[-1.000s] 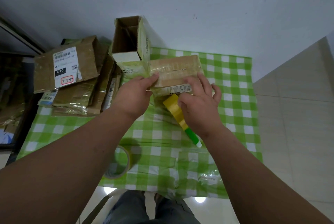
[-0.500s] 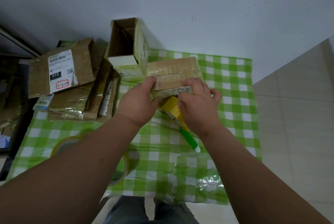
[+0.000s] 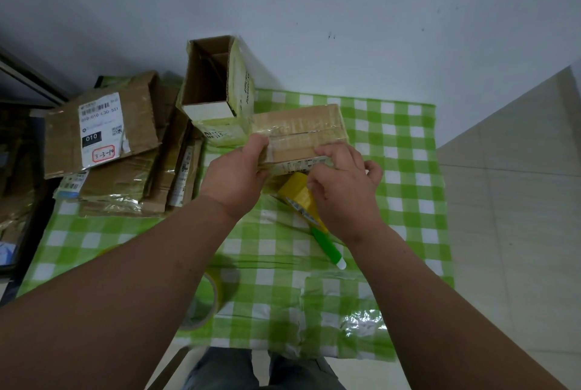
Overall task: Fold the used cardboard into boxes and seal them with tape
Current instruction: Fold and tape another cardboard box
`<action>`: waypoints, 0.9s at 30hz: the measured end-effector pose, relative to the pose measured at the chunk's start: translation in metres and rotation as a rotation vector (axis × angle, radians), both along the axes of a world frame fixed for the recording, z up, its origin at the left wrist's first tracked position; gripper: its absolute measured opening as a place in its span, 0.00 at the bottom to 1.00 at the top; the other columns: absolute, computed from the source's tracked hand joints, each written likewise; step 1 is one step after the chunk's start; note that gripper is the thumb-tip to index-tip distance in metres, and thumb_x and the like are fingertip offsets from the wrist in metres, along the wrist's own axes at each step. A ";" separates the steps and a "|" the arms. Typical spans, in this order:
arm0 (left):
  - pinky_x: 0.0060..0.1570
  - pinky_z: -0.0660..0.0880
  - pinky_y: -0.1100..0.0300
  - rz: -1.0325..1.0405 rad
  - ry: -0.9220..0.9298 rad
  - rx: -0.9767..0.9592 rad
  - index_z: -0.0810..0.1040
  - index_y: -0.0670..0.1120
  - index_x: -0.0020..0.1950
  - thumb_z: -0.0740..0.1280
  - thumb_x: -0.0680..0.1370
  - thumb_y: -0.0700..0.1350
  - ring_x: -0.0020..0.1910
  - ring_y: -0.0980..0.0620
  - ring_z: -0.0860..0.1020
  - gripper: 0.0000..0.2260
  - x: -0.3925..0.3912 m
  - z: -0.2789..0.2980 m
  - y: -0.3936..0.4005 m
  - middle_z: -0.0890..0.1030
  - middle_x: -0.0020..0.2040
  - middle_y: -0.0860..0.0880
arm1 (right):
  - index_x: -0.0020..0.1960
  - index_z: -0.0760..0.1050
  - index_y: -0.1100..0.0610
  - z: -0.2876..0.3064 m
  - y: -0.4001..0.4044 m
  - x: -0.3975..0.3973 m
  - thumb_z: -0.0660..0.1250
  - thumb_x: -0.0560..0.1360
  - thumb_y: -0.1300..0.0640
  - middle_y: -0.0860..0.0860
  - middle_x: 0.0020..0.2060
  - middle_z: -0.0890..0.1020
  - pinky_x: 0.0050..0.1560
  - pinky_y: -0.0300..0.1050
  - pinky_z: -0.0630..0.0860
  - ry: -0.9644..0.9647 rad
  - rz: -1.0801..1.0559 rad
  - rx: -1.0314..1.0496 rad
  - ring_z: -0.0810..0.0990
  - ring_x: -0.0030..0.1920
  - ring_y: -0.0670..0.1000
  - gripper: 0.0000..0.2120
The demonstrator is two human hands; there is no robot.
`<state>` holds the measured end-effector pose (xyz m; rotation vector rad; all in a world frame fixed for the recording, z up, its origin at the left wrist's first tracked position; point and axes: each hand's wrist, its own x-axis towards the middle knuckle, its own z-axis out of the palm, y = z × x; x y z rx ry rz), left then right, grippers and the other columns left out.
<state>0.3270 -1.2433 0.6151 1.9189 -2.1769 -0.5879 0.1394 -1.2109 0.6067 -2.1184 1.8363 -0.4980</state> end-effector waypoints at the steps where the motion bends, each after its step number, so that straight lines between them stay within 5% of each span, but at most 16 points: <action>1: 0.38 0.66 0.55 -0.005 0.002 0.002 0.66 0.48 0.69 0.68 0.78 0.44 0.45 0.40 0.79 0.21 0.001 -0.001 0.000 0.81 0.49 0.43 | 0.38 0.78 0.51 0.000 0.000 0.000 0.67 0.72 0.59 0.49 0.64 0.76 0.60 0.54 0.55 -0.008 -0.002 -0.001 0.68 0.68 0.54 0.05; 9: 0.50 0.75 0.51 0.037 0.131 -0.003 0.70 0.50 0.72 0.68 0.79 0.43 0.54 0.40 0.79 0.22 0.013 -0.002 0.002 0.82 0.57 0.43 | 0.42 0.77 0.50 0.010 0.003 -0.001 0.67 0.74 0.59 0.45 0.56 0.78 0.55 0.43 0.48 -0.111 -0.048 -0.056 0.72 0.61 0.49 0.05; 13: 0.53 0.75 0.51 0.064 0.184 -0.040 0.72 0.48 0.72 0.70 0.78 0.41 0.56 0.40 0.79 0.22 0.020 -0.003 0.006 0.81 0.60 0.43 | 0.44 0.78 0.49 0.013 0.007 -0.006 0.68 0.75 0.57 0.49 0.67 0.71 0.63 0.51 0.51 -0.159 -0.175 0.008 0.67 0.67 0.50 0.04; 17: 0.51 0.75 0.52 0.036 0.183 -0.068 0.73 0.47 0.71 0.70 0.77 0.40 0.55 0.39 0.79 0.22 0.023 -0.003 0.011 0.81 0.60 0.43 | 0.46 0.79 0.50 0.014 0.011 -0.005 0.68 0.77 0.58 0.52 0.71 0.67 0.65 0.46 0.49 -0.234 -0.162 0.132 0.68 0.69 0.49 0.04; 24: 0.59 0.72 0.56 0.142 0.308 -0.044 0.73 0.51 0.72 0.67 0.79 0.37 0.59 0.44 0.77 0.22 0.038 -0.004 0.018 0.79 0.63 0.45 | 0.46 0.79 0.54 0.031 0.018 0.009 0.68 0.76 0.60 0.41 0.58 0.66 0.63 0.45 0.53 -0.384 -0.192 0.059 0.65 0.70 0.47 0.02; 27: 0.57 0.75 0.50 0.180 0.353 -0.047 0.72 0.55 0.71 0.63 0.80 0.37 0.55 0.43 0.78 0.22 0.046 -0.002 0.018 0.79 0.60 0.44 | 0.45 0.79 0.54 0.036 0.029 0.017 0.68 0.77 0.60 0.39 0.56 0.66 0.65 0.52 0.62 -0.458 -0.194 0.069 0.63 0.60 0.40 0.03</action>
